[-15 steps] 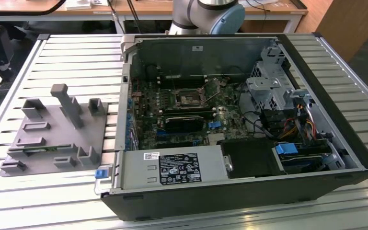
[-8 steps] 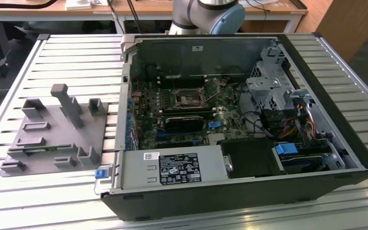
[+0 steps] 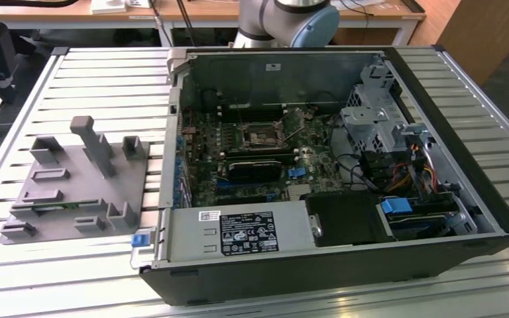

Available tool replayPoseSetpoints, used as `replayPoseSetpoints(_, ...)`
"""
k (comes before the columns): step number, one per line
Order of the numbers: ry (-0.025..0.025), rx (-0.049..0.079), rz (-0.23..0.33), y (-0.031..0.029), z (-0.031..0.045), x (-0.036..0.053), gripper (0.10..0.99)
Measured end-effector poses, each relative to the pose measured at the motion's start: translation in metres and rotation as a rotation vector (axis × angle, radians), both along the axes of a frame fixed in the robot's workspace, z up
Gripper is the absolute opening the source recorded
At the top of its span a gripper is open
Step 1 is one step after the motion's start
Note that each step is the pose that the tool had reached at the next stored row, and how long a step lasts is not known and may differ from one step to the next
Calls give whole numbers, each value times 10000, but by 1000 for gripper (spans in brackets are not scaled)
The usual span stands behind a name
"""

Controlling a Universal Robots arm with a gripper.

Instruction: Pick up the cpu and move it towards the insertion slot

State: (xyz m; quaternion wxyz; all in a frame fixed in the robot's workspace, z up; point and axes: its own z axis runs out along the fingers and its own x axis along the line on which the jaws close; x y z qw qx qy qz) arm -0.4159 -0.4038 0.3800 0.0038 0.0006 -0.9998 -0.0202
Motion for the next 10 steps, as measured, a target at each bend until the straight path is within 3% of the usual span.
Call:
replayPoseSetpoints(5, -1, 1, 0, 0, -1, 94, 541)
replayPoseSetpoints(10, 2, -1, -11, 0, 9, 118, 541)
